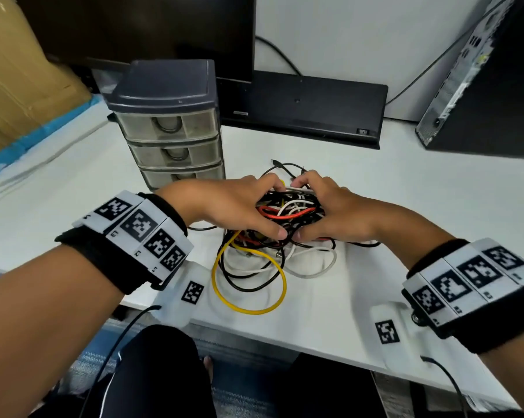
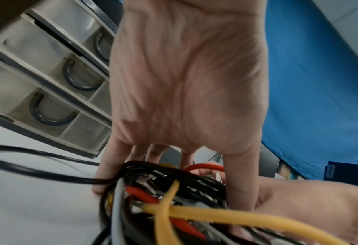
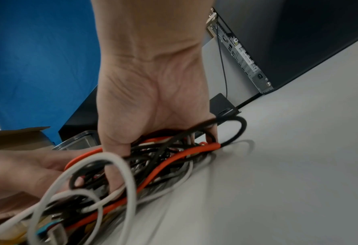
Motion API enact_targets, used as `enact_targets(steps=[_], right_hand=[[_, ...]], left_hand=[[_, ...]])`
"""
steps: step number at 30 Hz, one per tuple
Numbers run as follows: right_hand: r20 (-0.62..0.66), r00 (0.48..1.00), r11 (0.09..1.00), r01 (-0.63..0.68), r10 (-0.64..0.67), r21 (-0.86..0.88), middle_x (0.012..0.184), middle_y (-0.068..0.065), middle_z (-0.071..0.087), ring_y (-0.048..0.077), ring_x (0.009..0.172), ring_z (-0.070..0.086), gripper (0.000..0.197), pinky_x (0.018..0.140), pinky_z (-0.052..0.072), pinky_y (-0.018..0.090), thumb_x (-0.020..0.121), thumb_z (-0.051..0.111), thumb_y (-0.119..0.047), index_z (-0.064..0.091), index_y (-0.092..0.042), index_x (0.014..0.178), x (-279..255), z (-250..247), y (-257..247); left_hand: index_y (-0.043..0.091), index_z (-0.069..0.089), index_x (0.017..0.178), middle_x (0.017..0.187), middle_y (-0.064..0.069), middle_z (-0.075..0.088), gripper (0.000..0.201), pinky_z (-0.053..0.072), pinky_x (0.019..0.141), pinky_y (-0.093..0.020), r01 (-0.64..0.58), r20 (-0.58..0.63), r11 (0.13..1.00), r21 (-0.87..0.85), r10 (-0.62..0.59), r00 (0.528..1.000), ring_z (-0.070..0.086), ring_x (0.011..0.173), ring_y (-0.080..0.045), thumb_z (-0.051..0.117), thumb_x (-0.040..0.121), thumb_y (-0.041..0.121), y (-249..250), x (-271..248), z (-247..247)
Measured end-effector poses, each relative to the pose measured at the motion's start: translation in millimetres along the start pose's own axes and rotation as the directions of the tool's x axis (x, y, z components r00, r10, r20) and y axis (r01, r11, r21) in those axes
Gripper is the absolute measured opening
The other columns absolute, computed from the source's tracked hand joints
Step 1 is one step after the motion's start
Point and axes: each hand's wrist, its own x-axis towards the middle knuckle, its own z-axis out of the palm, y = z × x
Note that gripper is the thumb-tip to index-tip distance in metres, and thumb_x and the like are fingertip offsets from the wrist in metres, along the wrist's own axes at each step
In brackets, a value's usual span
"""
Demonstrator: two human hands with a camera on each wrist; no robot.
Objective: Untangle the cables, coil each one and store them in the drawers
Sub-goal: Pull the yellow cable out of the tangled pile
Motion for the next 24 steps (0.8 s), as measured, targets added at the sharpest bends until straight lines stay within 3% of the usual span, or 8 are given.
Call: enact_targets(steps=[3, 5, 8, 10, 12, 16, 21, 24], right_hand=[[0.150, 0.989, 0.995, -0.015, 0.000, 0.099, 0.126, -0.005, 0.053, 0.016, 0.111, 0.055, 0.065, 0.088, 0.050, 0.034, 0.080, 0.082, -0.041, 0.038, -0.046, 0.128, -8, -13, -5], [0.211, 0.977, 0.975, -0.055, 0.009, 0.215, 0.126, -0.004, 0.060, 0.015, 0.115, 0.057, 0.056, 0.090, 0.046, 0.032, 0.086, 0.076, -0.042, 0.044, -0.043, 0.132, -13, -27, -10], [0.104, 0.994, 0.970, -0.069, 0.046, 0.235, 0.126, -0.008, 0.061, 0.013, 0.125, 0.051, 0.044, 0.098, 0.037, 0.036, 0.092, 0.067, -0.046, 0.050, -0.041, 0.133, -13, -46, -12], [-0.032, 0.998, 0.963, -0.040, 0.050, 0.266, 0.122, -0.009, 0.062, 0.014, 0.124, 0.054, 0.034, 0.100, 0.041, 0.039, 0.096, 0.065, -0.040, 0.056, -0.038, 0.129, -6, -55, -9], [-0.122, 0.990, 0.960, -0.036, 0.072, 0.279, 0.114, -0.006, 0.063, 0.017, 0.117, 0.060, 0.025, 0.095, 0.048, 0.037, 0.100, 0.062, -0.027, 0.061, -0.031, 0.124, 2, -58, -4], [-0.126, 0.988, 0.985, -0.066, 0.086, 0.158, 0.109, 0.003, 0.069, 0.018, 0.098, 0.067, 0.022, 0.084, 0.053, 0.034, 0.099, 0.058, -0.010, 0.068, -0.022, 0.115, 16, -51, 7], [-0.125, 0.992, 0.996, 0.038, -0.027, 0.084, 0.080, -0.001, 0.064, 0.014, 0.076, 0.057, 0.012, 0.069, 0.049, 0.026, 0.097, 0.066, -0.013, 0.075, -0.018, 0.103, 26, -45, 6], [-0.121, 0.989, 0.996, 0.085, -0.083, 0.011, 0.089, -0.002, 0.067, 0.013, 0.076, 0.059, 0.015, 0.068, 0.045, 0.022, 0.098, 0.065, -0.016, 0.071, -0.023, 0.110, 32, -40, 1]], left_hand=[[0.040, 0.039, 0.141, 0.127, 0.009, 0.060, 0.076, 0.053, 0.102, -0.038, -0.018, 0.013, 0.995, -0.099, 0.019, 1.000, 0.063, 0.114, -0.013, 0.081, 0.079, 0.056, -3, -9, -2], [0.039, 0.043, 0.141, 0.121, 0.011, 0.066, 0.067, 0.053, 0.102, -0.034, -0.018, 0.009, 0.990, -0.143, 0.019, 1.000, 0.065, 0.111, -0.009, 0.080, 0.085, 0.047, -5, -16, -5], [0.040, 0.046, 0.141, 0.121, 0.016, 0.066, 0.065, 0.050, 0.102, -0.028, -0.042, -0.032, 0.990, -0.136, 0.038, 0.999, 0.063, 0.112, -0.005, 0.080, 0.085, 0.045, -8, -24, -10], [0.042, 0.046, 0.141, 0.126, 0.017, 0.062, 0.065, 0.047, 0.103, -0.024, -0.048, -0.063, 0.992, -0.121, 0.040, 0.997, 0.058, 0.118, -0.004, 0.080, 0.085, 0.045, -9, -29, -13], [0.044, 0.047, 0.141, 0.127, 0.016, 0.060, 0.064, 0.046, 0.106, -0.027, -0.043, -0.078, 0.992, -0.115, 0.034, 0.996, 0.057, 0.121, -0.007, 0.079, 0.085, 0.047, -11, -30, -16], [0.048, 0.051, 0.135, 0.129, 0.015, 0.059, 0.060, 0.046, 0.108, -0.035, -0.024, -0.076, 0.993, -0.116, 0.015, 0.997, 0.057, 0.122, -0.009, 0.079, 0.083, 0.054, -12, -29, -17], [0.038, 0.058, 0.127, 0.124, 0.010, 0.064, 0.052, 0.051, 0.094, -0.026, -0.052, -0.127, 0.992, -0.118, 0.036, 0.991, 0.061, 0.114, -0.013, 0.083, 0.082, 0.043, -12, -26, -17], [0.038, 0.060, 0.124, 0.123, 0.009, 0.066, 0.050, 0.052, 0.095, -0.029, -0.063, -0.130, 0.990, -0.122, 0.047, 0.990, 0.062, 0.113, -0.013, 0.085, 0.081, 0.041, -13, -23, -16]])
